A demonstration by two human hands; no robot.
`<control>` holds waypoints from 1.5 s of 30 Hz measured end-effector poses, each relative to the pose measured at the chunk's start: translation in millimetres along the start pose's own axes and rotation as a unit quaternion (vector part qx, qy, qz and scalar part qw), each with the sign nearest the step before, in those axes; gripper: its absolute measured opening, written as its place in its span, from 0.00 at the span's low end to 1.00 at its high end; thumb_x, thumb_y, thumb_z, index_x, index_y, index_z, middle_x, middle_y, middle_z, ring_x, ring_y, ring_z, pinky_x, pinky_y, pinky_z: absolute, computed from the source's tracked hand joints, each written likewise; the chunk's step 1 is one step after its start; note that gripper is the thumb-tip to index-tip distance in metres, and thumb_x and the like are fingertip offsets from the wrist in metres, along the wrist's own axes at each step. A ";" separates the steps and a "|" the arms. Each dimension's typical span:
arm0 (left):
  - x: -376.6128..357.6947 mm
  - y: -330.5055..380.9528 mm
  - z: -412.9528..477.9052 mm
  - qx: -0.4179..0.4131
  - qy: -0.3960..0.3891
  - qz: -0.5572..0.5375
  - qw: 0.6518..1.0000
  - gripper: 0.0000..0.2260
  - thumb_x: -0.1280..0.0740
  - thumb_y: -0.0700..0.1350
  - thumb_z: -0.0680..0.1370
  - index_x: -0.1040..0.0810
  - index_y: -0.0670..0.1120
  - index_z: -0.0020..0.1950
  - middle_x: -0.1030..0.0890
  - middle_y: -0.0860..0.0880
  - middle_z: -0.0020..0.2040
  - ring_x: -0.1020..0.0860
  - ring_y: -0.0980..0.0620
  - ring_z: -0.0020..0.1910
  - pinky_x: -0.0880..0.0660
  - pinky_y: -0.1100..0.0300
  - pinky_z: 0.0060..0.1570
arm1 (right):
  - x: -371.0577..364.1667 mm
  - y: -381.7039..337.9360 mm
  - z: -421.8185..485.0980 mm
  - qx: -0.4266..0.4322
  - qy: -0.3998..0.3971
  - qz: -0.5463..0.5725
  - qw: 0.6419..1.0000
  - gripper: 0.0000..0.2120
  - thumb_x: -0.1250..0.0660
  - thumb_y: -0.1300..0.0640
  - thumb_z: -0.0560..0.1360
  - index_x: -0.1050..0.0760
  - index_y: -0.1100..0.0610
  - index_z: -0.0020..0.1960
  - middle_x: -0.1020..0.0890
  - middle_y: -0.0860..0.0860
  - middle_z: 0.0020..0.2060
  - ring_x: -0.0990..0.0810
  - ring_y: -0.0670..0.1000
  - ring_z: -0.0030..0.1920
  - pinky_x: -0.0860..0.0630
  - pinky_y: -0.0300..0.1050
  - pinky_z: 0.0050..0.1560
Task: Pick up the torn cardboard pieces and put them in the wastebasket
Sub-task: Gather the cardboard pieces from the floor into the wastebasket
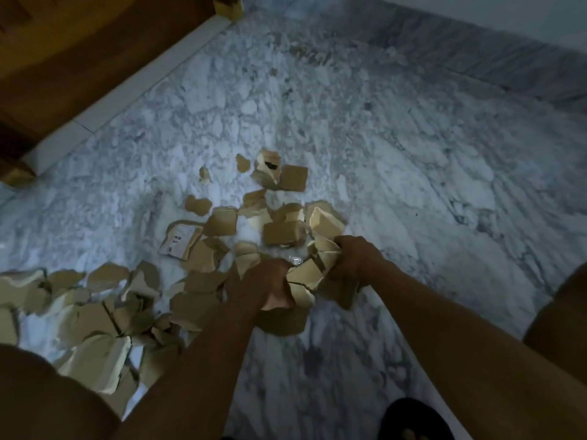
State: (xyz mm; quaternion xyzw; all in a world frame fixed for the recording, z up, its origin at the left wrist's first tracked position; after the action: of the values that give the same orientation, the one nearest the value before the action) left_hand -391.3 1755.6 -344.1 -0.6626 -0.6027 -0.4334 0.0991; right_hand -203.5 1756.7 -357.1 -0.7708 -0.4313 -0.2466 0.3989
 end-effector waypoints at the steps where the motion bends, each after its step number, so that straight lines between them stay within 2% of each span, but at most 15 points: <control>1: -1.5 -2.4 2.1 0.025 -0.016 0.019 0.999 0.24 0.24 0.52 0.69 0.23 0.50 0.63 0.19 0.48 0.57 0.20 0.46 0.56 0.25 0.57 0.52 | -0.5 2.5 1.3 -0.007 -0.003 0.003 1.000 0.30 0.20 0.49 0.62 0.23 0.52 0.62 0.19 0.54 0.57 0.19 0.56 0.57 0.21 0.52 0.56; 8: -4.8 -9.5 6.2 0.008 -0.006 -0.003 1.000 0.36 0.19 0.52 0.61 0.26 0.52 0.67 0.18 0.51 0.59 0.20 0.49 0.57 0.23 0.55 0.56 | 1.2 16.9 7.0 -0.022 -0.047 0.036 0.998 0.29 0.20 0.49 0.63 0.24 0.52 0.61 0.19 0.53 0.56 0.20 0.55 0.57 0.23 0.48 0.53; 14: 0.4 -14.5 6.9 -0.002 -0.035 -0.060 0.998 0.28 0.19 0.54 0.59 0.19 0.51 0.56 0.15 0.54 0.49 0.17 0.57 0.48 0.19 0.54 0.52 | 66.8 17.4 27.5 -0.056 0.013 0.085 0.995 0.22 0.18 0.50 0.62 0.23 0.55 0.50 0.22 0.52 0.43 0.21 0.52 0.44 0.28 0.39 0.30; 16: 8.0 -26.9 14.9 0.012 -0.006 -0.085 0.996 0.33 0.19 0.58 0.55 0.20 0.51 0.58 0.15 0.52 0.50 0.17 0.55 0.49 0.19 0.52 0.53 | 87.5 10.7 36.8 -0.069 0.051 0.124 0.988 0.21 0.19 0.52 0.64 0.24 0.58 0.50 0.22 0.54 0.43 0.19 0.56 0.49 0.24 0.43 0.35; 19: 35.4 -30.5 20.1 0.037 0.026 -0.060 0.997 0.35 0.17 0.56 0.55 0.20 0.45 0.58 0.16 0.48 0.52 0.18 0.49 0.53 0.21 0.54 0.52 | 89.7 -5.8 50.3 -0.090 0.056 0.114 0.988 0.31 0.19 0.50 0.65 0.25 0.62 0.61 0.20 0.58 0.53 0.20 0.58 0.56 0.23 0.47 0.46; 21: 51.1 -25.9 25.1 0.039 0.025 -0.047 0.998 0.30 0.16 0.50 0.60 0.21 0.42 0.57 0.18 0.50 0.51 0.20 0.49 0.54 0.27 0.60 0.45 | 71.8 -12.0 58.7 -0.093 0.038 0.101 0.990 0.36 0.20 0.47 0.65 0.28 0.61 0.67 0.22 0.59 0.60 0.22 0.60 0.61 0.23 0.48 0.53; 24: 64.4 -22.0 39.3 0.032 0.047 -0.077 0.995 0.33 0.17 0.44 0.61 0.27 0.45 0.62 0.22 0.46 0.58 0.23 0.47 0.61 0.28 0.59 0.50 | 41.9 -11.2 64.3 -0.076 0.062 0.069 0.993 0.33 0.26 0.42 0.65 0.29 0.54 0.65 0.24 0.57 0.62 0.24 0.61 0.62 0.25 0.53 0.61; 26: 67.3 -20.2 46.7 0.034 0.057 -0.062 0.996 0.42 0.16 0.49 0.59 0.30 0.46 0.70 0.26 0.45 0.67 0.28 0.43 0.68 0.28 0.54 0.61 | 33.4 -4.6 61.9 -0.082 0.076 0.084 0.990 0.31 0.27 0.40 0.63 0.28 0.51 0.63 0.23 0.55 0.59 0.24 0.60 0.60 0.25 0.55 0.60; 29: 59.0 -33.2 62.8 0.043 0.041 -0.041 0.997 0.45 0.22 0.66 0.46 0.25 0.57 0.61 0.20 0.49 0.60 0.24 0.43 0.63 0.26 0.43 0.61 | 33.4 11.0 56.4 -0.094 0.083 0.117 0.985 0.31 0.24 0.44 0.66 0.29 0.52 0.64 0.22 0.55 0.60 0.22 0.59 0.61 0.24 0.51 0.60; 31: 56.7 -37.2 64.6 0.044 0.037 -0.031 0.998 0.39 0.24 0.66 0.46 0.22 0.59 0.56 0.17 0.53 0.54 0.22 0.47 0.59 0.27 0.44 0.60 | 34.5 20.4 53.0 -0.091 0.094 0.123 0.984 0.31 0.22 0.47 0.65 0.30 0.54 0.62 0.22 0.55 0.56 0.22 0.58 0.59 0.26 0.49 0.54; 33: 59.5 -27.9 50.6 0.033 0.048 -0.073 0.996 0.31 0.19 0.56 0.54 0.20 0.54 0.55 0.16 0.52 0.53 0.20 0.50 0.56 0.25 0.52 0.58 | 37.7 22.4 47.3 -0.080 0.096 0.129 0.984 0.31 0.20 0.48 0.64 0.31 0.54 0.60 0.23 0.53 0.50 0.23 0.56 0.52 0.28 0.48 0.49; 35: 57.1 -30.6 44.9 0.038 0.053 -0.119 0.991 0.26 0.17 0.46 0.61 0.20 0.48 0.57 0.16 0.49 0.51 0.20 0.51 0.53 0.26 0.59 0.51 | 43.6 23.4 43.8 -0.062 0.080 0.116 0.988 0.30 0.20 0.48 0.63 0.28 0.53 0.60 0.23 0.51 0.48 0.24 0.53 0.47 0.28 0.46 0.46; 40: 78.8 -50.1 23.1 0.060 0.089 -0.149 0.983 0.25 0.17 0.47 0.61 0.21 0.48 0.55 0.17 0.51 0.46 0.20 0.51 0.49 0.28 0.63 0.39 | 71.4 16.3 32.0 -0.011 0.001 0.038 0.999 0.17 0.19 0.49 0.63 0.21 0.51 0.47 0.21 0.46 0.38 0.23 0.47 0.39 0.29 0.38 0.35; 43: 98.7 -67.6 10.3 0.060 0.105 -0.149 0.981 0.27 0.16 0.47 0.60 0.19 0.47 0.56 0.18 0.53 0.48 0.21 0.53 0.50 0.27 0.63 0.44 | 63.6 -11.4 9.7 0.028 -0.108 0.003 0.994 0.14 0.22 0.43 0.59 0.22 0.48 0.38 0.20 0.44 0.33 0.19 0.46 0.36 0.23 0.43 0.38; 45: 104.0 -78.1 1.7 0.072 0.095 -0.129 0.984 0.25 0.16 0.46 0.59 0.16 0.47 0.54 0.16 0.52 0.48 0.21 0.53 0.50 0.26 0.59 0.48 | 40.0 -34.6 0.1 0.064 -0.153 -0.027 0.986 0.16 0.24 0.40 0.56 0.20 0.46 0.39 0.18 0.45 0.34 0.17 0.46 0.37 0.21 0.47 0.42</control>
State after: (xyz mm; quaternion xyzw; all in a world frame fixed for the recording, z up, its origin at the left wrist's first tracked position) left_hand -470.3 1850.7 -303.6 -0.5265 -0.7006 -0.4587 0.1469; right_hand -213.0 1786.2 -314.3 -0.7606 -0.5225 -0.1084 0.3696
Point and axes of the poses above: each hand's wrist, its own z-axis towards the middle knuckle, its own x-axis out of the back of the hand, y = z × x, the point moved 6 cm from there along z, towards the middle knuckle
